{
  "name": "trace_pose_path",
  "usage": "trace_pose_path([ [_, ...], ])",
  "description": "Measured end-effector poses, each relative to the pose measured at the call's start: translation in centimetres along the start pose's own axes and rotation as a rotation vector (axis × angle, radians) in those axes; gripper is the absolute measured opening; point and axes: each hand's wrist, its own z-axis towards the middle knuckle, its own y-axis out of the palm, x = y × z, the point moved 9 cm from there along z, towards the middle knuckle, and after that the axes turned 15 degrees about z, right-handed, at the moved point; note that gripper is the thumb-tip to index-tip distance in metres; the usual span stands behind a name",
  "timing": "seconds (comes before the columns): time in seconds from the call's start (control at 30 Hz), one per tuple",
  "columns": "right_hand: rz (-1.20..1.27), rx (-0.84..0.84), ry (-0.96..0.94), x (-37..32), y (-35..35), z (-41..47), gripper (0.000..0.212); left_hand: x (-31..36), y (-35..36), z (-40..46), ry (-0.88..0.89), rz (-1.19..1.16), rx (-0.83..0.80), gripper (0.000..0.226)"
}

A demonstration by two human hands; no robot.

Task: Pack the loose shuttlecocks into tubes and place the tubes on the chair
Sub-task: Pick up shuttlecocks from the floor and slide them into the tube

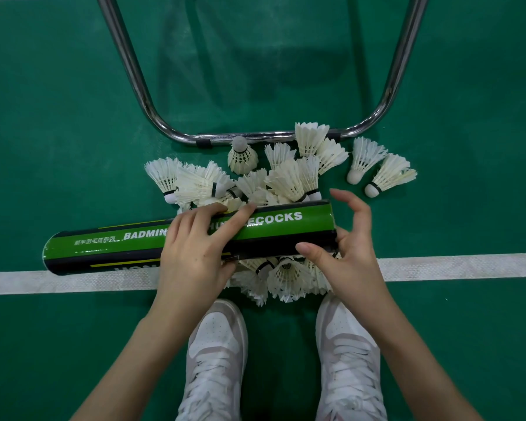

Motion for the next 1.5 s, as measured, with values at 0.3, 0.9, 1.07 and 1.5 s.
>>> trace_pose_path([
  [0.3,-0.022,0.039,0.007,-0.3,-0.2,0.0,0.083,-0.1,0.2,-0.1,0.004,0.003,-0.02,0.086],
  [0.9,-0.009,-0.091,-0.035,-4.5,-0.7,-1.3,0.075,2.0,-5.9,1.4,0.042,0.161,0.107,0.085],
  [1.07,-0.055,-0.204,-0.033,-4.8,1.0,-1.4,0.074,1.1,-6.4,0.7,0.028,0.167,0.115,0.086],
  [1.5,-0.12,-0.14,-0.01,-3.8,0.0,0.6,0.075,0.5,-3.6,2.8,0.097,0.08,0.08,0.091],
])
